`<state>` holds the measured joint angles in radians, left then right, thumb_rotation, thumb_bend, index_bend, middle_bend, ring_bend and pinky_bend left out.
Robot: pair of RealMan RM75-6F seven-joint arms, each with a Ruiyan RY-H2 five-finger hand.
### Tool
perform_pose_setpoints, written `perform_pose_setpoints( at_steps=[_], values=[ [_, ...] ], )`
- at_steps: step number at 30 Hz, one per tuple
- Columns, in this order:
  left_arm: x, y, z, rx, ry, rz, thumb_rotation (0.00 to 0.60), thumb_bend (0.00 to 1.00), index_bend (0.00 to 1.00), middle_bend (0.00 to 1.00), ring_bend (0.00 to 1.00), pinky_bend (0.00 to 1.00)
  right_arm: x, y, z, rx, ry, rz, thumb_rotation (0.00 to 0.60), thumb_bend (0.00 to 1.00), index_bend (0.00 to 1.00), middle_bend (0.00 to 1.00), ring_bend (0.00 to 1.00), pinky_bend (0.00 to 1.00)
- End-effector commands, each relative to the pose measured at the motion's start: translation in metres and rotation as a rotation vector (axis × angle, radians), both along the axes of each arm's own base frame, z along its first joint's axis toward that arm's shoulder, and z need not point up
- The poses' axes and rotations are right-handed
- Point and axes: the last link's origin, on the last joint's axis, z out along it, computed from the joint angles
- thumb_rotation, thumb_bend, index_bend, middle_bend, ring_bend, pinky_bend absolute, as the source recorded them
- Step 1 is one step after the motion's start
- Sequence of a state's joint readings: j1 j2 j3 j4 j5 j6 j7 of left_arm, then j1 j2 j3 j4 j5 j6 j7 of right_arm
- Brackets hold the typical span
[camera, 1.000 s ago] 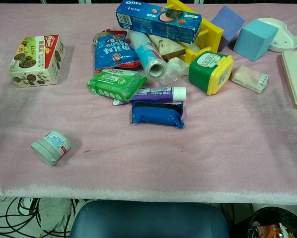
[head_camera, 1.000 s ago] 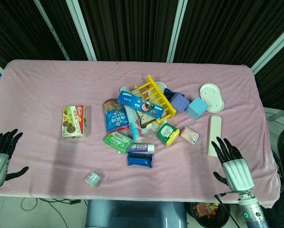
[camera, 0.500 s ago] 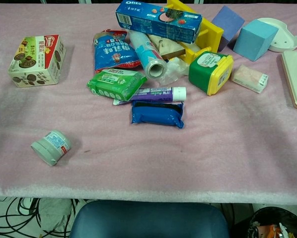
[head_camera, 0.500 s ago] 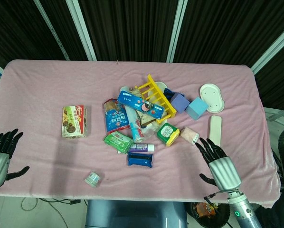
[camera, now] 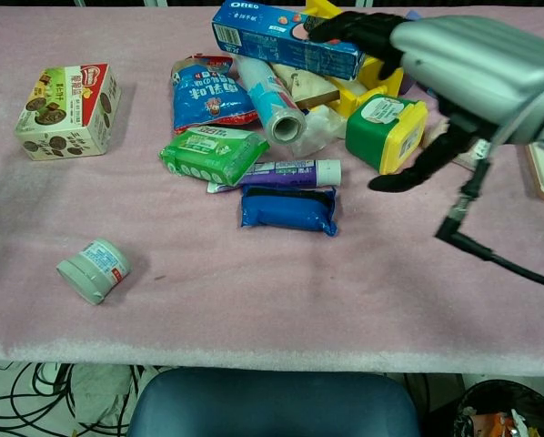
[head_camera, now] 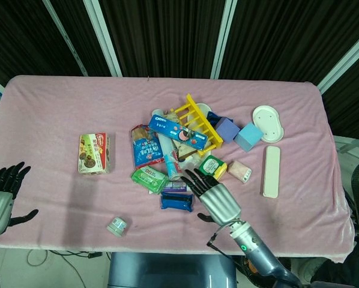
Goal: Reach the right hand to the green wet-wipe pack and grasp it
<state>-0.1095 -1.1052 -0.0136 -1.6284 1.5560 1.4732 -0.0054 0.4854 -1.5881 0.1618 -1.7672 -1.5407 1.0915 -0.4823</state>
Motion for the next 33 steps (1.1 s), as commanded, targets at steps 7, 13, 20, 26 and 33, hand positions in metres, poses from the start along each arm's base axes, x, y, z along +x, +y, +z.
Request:
perform_pose_setpoints(
  at_steps=[7, 13, 20, 26, 33],
  values=[
    [-0.002, 0.003, 0.000, -0.015, -0.025, 0.023, 0.600, 0.00, 0.00, 0.00, 0.00, 0.00, 0.064, -0.041, -0.082, 0.060, 0.055, 0.004, 0.600, 0.13, 0.02, 0.06, 0.06, 0.27],
    [-0.003, 0.005, 0.001, -0.019, -0.042, 0.038, 0.600, 0.00, 0.00, 0.00, 0.00, 0.00, 0.089, -0.060, -0.109, 0.065, 0.052, -0.023, 0.600, 0.13, 0.02, 0.06, 0.06, 0.27],
    [-0.003, 0.007, 0.002, -0.022, -0.056, 0.049, 0.600, 0.00, 0.00, 0.00, 0.00, 0.00, 0.098, -0.073, -0.129, 0.066, 0.072, -0.048, 0.600, 0.15, 0.08, 0.11, 0.10, 0.28],
    [-0.003, 0.008, 0.001, -0.026, -0.060, 0.049, 0.600, 0.00, 0.00, 0.00, 0.00, 0.00, 0.088, -0.073, -0.142, 0.064, 0.109, -0.062, 0.600, 0.16, 0.12, 0.14, 0.12, 0.29],
    [-0.002, 0.008, 0.002, -0.024, -0.066, 0.049, 0.600, 0.00, 0.00, 0.00, 0.00, 0.00, 0.069, -0.076, -0.149, 0.068, 0.145, -0.101, 0.600, 0.46, 0.51, 0.49, 0.45, 0.56]
  ],
)
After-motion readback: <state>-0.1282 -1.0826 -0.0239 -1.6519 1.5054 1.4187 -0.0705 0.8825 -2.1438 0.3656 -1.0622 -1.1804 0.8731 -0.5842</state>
